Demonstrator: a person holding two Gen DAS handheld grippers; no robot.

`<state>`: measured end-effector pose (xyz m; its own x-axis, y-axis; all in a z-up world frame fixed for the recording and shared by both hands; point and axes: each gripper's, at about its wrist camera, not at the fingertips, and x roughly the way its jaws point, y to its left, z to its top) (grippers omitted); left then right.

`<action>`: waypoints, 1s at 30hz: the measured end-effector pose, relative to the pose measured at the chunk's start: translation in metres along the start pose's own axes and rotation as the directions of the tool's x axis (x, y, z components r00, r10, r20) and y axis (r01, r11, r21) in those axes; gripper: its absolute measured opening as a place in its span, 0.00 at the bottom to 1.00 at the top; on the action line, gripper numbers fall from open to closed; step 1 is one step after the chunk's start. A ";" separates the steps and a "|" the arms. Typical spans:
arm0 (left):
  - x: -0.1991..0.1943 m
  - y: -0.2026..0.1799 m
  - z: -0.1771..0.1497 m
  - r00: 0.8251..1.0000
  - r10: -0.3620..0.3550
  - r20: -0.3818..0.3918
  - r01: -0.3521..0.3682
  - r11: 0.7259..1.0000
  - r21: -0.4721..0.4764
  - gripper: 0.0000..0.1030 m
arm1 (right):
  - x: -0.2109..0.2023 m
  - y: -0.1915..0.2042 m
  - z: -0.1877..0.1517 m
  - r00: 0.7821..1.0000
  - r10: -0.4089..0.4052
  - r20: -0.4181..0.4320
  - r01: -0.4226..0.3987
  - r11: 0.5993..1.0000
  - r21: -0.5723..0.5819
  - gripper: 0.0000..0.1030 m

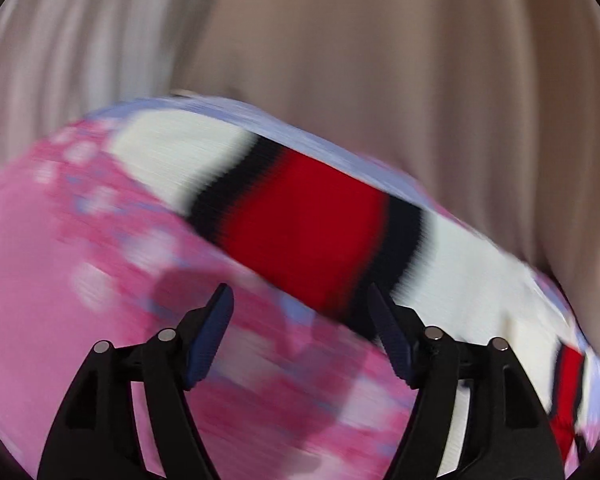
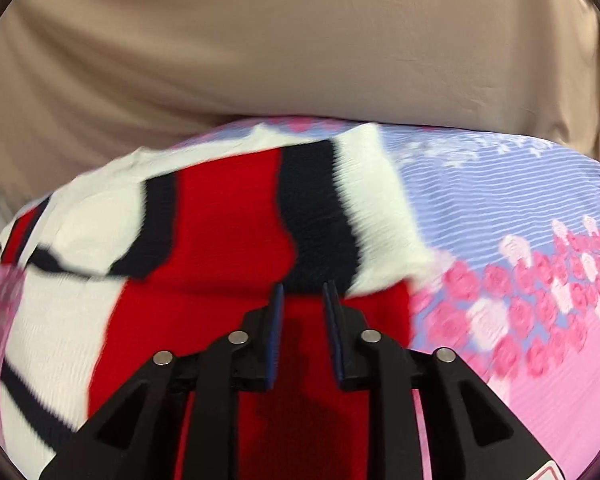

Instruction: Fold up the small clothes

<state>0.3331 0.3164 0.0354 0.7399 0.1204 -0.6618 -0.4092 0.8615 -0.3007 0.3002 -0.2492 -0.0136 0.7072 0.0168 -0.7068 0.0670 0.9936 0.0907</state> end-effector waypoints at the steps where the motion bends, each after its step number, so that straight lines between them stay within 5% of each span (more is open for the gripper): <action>1: 0.006 0.022 0.013 1.000 0.030 -0.006 -0.030 0.999 -0.046 0.71 | 0.000 0.003 -0.008 1.000 0.001 -0.004 -0.001 1.000 -0.020 0.25; 7: 0.052 0.129 0.066 0.997 0.049 -0.060 -0.066 0.940 -0.334 0.71 | 0.001 0.010 -0.023 0.998 -0.015 -0.063 0.013 0.999 -0.039 0.33; 12: 0.079 0.125 0.074 0.999 0.029 -0.031 -0.037 0.948 -0.317 0.69 | 0.004 0.001 -0.023 0.998 0.006 -0.066 -0.006 1.000 -0.010 0.35; 14: 0.090 0.113 0.078 0.998 -0.002 -0.059 -0.014 0.962 -0.274 0.38 | 0.004 0.001 -0.022 0.998 -0.002 -0.065 0.001 1.000 -0.013 0.37; 17: 0.091 0.097 0.085 0.998 -0.014 -0.063 -0.001 0.971 -0.238 0.05 | 0.003 0.002 -0.022 0.998 -0.012 -0.064 0.010 1.000 -0.019 0.40; 18: 0.082 0.090 0.086 0.999 -0.026 -0.042 0.015 0.974 -0.228 0.06 | 0.003 0.002 -0.022 0.998 -0.011 -0.064 0.010 1.000 -0.019 0.40; 20: 0.053 0.068 0.089 0.998 -0.045 0.043 0.053 0.981 -0.189 0.05 | 0.002 0.000 -0.022 0.998 -0.005 -0.063 0.004 1.000 -0.011 0.41; 24: -0.030 -0.027 0.079 0.971 -0.170 0.171 0.163 0.985 0.052 0.04 | 0.000 -0.001 -0.022 0.998 -0.001 -0.063 0.001 1.000 -0.005 0.41; 26: -0.065 -0.090 0.059 0.949 -0.268 0.168 0.238 0.954 0.181 0.05 | 0.000 0.000 -0.022 0.998 -0.003 -0.061 0.002 1.000 -0.006 0.41; 30: -0.103 -0.210 -0.015 0.903 -0.426 0.055 0.375 0.843 0.387 0.05 | -0.004 -0.004 -0.021 0.999 0.008 -0.053 -0.008 1.000 0.013 0.42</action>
<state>0.3351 0.1155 0.1562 0.8717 -0.2317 -0.4318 0.1390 0.9619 -0.2355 0.2825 -0.2506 -0.0258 0.6694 0.0310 -0.7423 0.0707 0.9919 0.1052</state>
